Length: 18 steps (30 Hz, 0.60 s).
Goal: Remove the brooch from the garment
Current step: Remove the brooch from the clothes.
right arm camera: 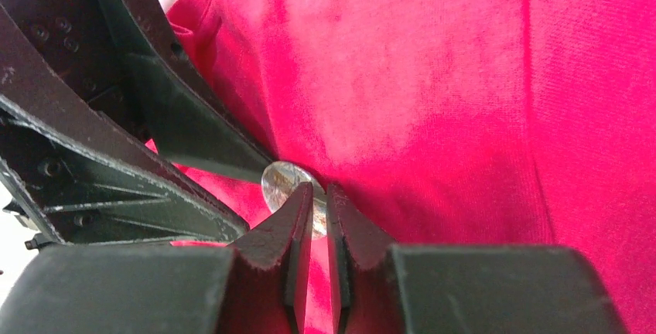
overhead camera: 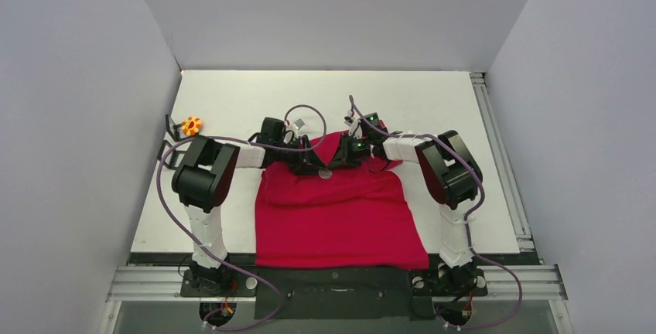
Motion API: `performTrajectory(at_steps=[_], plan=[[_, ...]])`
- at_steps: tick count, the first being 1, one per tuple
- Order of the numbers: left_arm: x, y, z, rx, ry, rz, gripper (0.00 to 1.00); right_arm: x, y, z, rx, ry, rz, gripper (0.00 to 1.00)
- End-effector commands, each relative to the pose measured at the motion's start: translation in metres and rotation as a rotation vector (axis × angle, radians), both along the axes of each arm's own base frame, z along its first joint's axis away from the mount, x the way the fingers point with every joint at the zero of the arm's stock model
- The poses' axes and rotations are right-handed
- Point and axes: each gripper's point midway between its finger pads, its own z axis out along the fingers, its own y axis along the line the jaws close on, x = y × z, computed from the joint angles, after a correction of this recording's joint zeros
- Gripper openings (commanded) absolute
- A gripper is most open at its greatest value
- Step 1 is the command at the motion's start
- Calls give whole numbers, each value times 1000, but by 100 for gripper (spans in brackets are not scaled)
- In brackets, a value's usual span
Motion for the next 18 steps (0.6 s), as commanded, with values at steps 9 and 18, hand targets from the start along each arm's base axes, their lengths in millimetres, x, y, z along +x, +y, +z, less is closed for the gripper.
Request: performTrajectory(at_steps=[9,18], plan=[[5,-10,34,-119,-50,3,9,1,-13,35,33,-153,58,14],[7,-10,31,-116,34,39,0,-3,-54,59,-176,-436,204,34]])
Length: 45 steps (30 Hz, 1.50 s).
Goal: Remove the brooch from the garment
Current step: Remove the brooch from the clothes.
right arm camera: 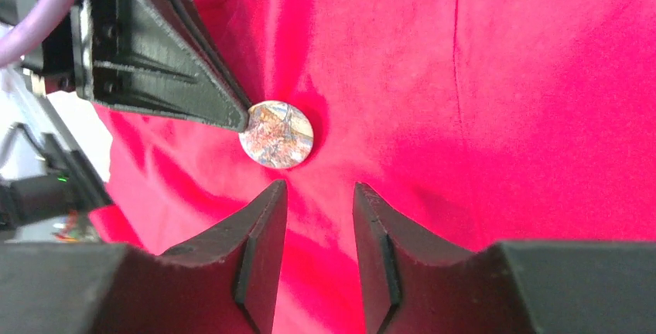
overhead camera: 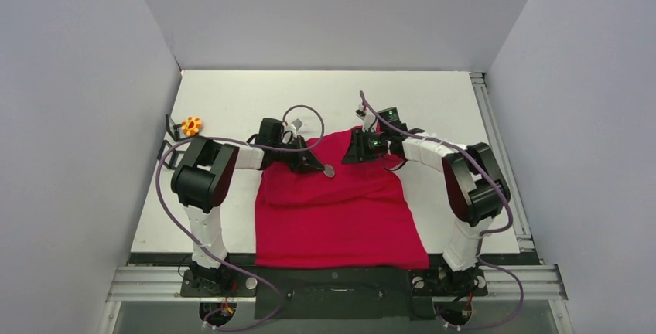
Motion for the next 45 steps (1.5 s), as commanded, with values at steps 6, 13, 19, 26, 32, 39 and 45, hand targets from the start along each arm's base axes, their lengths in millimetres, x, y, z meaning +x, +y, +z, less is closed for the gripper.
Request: performTrajectory(at_steps=[6,13,19,26,32,39,45], plan=[[12,-7,25,-93,91,57,0,-2,0,35,-259,-412,215,39],[9,-8,27,-154,238,84,0,0,2,43,-321,-627,293,47],[5,-9,28,-182,311,86,0,-4,8,49,-334,-786,393,47],[2,-10,32,-221,366,88,0,-17,24,49,-331,-932,523,46],[0,-10,34,-238,393,88,0,-19,30,45,-344,-1002,541,40],[-5,-10,36,-248,412,78,0,-9,28,46,-384,-1059,487,29],[-9,-12,37,-252,426,65,0,-8,32,44,-373,-1056,490,20]])
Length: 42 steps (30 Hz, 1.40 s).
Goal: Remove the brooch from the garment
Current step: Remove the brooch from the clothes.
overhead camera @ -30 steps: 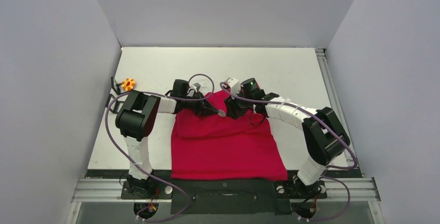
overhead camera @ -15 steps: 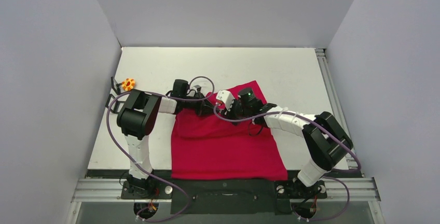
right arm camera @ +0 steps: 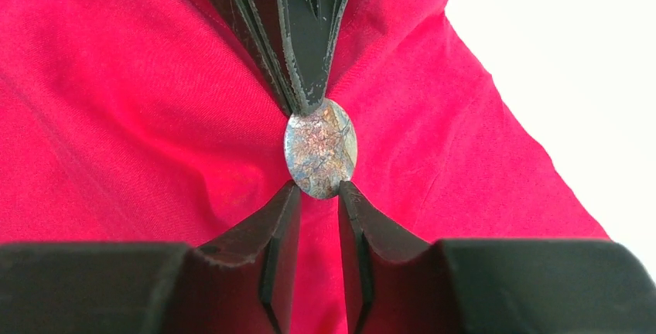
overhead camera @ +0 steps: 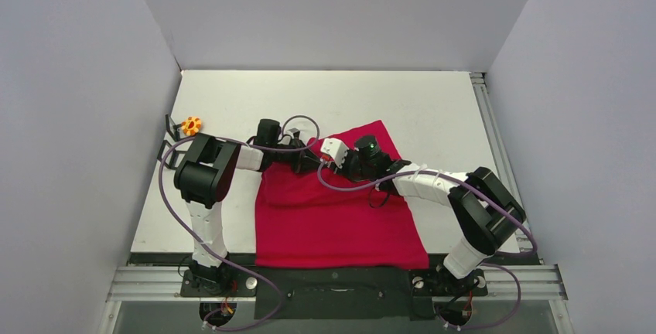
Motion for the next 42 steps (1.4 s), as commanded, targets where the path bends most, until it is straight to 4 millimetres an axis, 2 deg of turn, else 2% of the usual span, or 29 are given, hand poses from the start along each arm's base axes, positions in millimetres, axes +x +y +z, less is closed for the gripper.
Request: performTrajectory(at_steps=[1,2,9,12,13,15,16,18,21,23,24,26,27,28,29,31,33,37,42], plan=[[-3,-2,9,-43,-16,-32,0,13,15,32,80,-113,18,18],[-4,-3,8,-42,-13,-32,0,13,15,34,84,-116,21,14],[-8,-8,12,-46,-4,-41,0,6,18,40,88,-173,96,0],[-9,-11,14,-49,-6,-48,0,5,19,40,85,-185,100,0],[-10,-12,15,-49,-8,-50,0,6,19,41,90,-194,96,3],[-10,-13,15,-50,-6,-52,0,9,19,41,97,-196,69,15],[-11,-13,16,-50,-4,-53,0,10,19,41,99,-190,56,16],[-12,-13,15,-49,-4,-52,0,12,19,41,99,-187,47,12],[-11,-13,16,-48,-4,-51,0,13,20,41,101,-181,43,0],[-9,-13,18,-52,-18,-49,0,12,20,41,109,-171,41,0],[-6,-12,23,-63,-54,-44,0,11,20,42,113,-160,44,0],[3,-8,34,-77,-144,-30,9,12,18,44,136,-123,27,0],[11,-6,41,-86,-210,-12,22,14,14,44,162,-89,-6,0],[18,2,51,-93,-264,16,29,14,14,46,185,-61,-12,0],[27,7,58,-97,-332,52,39,17,10,46,218,-18,-55,0],[39,22,67,-74,-435,110,52,21,9,49,286,60,-107,0],[49,39,69,-27,-527,155,57,25,8,52,356,128,-160,0],[59,53,72,46,-717,160,57,27,14,63,506,222,-211,0],[68,52,85,50,-991,119,41,27,22,80,635,235,-201,0]])
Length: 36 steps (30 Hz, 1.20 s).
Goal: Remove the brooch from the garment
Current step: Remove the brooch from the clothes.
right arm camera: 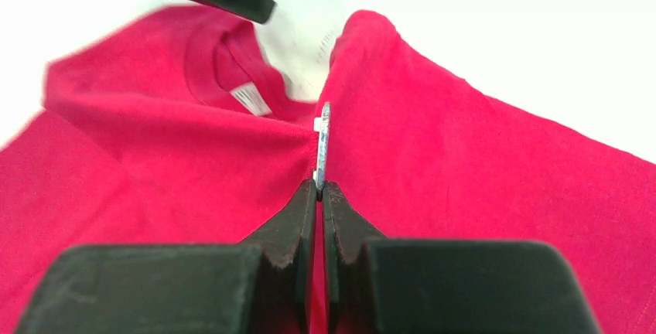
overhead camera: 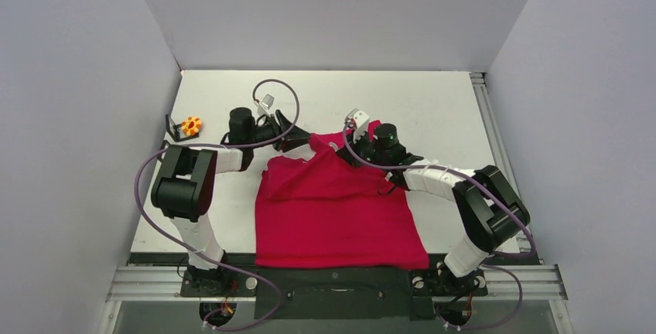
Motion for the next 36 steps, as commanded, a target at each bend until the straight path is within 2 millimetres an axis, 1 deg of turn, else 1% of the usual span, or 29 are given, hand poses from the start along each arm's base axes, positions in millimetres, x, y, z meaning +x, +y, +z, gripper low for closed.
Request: performTrajectory(at_steps=[1,2,3,4,5,8,10,11,13,14,15,17,19,20,22,23,24,25,26,27,28,29,30,31,32,33,34,35,36], plan=[[13,-4,22,44,-357,-33,39,1,22,46,225,-37,21,0],[14,-7,25,31,-395,-43,35,1,23,46,238,-28,18,0],[13,-12,23,22,-401,-56,34,1,23,48,247,-33,21,0],[12,-15,27,11,-435,-70,32,0,24,49,255,-26,19,0],[10,-21,26,3,-441,-88,32,0,24,50,261,-26,21,0],[-2,-37,38,-47,-492,-155,31,0,24,52,275,-13,23,0],[-9,-41,40,-58,-510,-176,33,-1,23,51,274,0,34,0],[-10,-40,41,-56,-520,-176,34,-2,22,50,271,7,37,0],[-12,-34,41,-40,-544,-184,40,-4,18,48,262,18,52,0],[-11,-29,38,-24,-550,-182,42,-5,18,47,263,25,59,0],[-13,-27,40,-19,-564,-192,45,-5,15,48,266,28,58,0],[-17,-24,41,-5,-586,-213,48,-8,16,51,278,44,79,0],[-21,-25,45,7,-627,-248,50,-13,19,52,276,61,113,0],[-20,-25,47,37,-664,-263,50,-15,21,56,277,60,138,0],[-17,-23,46,115,-735,-304,52,-23,19,47,224,100,171,0],[-16,-22,45,145,-765,-322,52,-24,18,46,202,84,189,0],[-14,-19,45,196,-817,-351,52,-29,17,44,184,108,206,0],[-20,-16,37,214,-786,-390,52,-31,16,43,166,102,230,0],[-14,-14,43,259,-908,-416,51,-35,14,41,146,129,239,0],[-19,-12,40,271,-895,-455,51,-38,13,40,124,125,266,0],[-17,-10,41,318,-1023,-490,51,-42,11,38,102,165,274,0],[-22,-6,35,362,-1092,-548,51,-44,11,39,83,151,306,0],[-25,-4,37,383,-1138,-572,51,-48,8,38,63,183,317,0],[-31,-2,32,414,-1207,-627,51,-49,9,42,52,166,343,0],[-35,-1,33,426,-1243,-654,52,-55,4,36,30,203,350,0],[-40,2,30,450,-1308,-706,52,-54,4,39,14,180,371,0],[-44,3,30,458,-1338,-732,52,-59,1,36,-4,202,379,0],[-51,5,27,467,-1376,-782,52,-58,0,37,-19,180,395,0],[-54,5,26,471,-1397,-804,52,-61,-2,35,-33,190,400,0]])
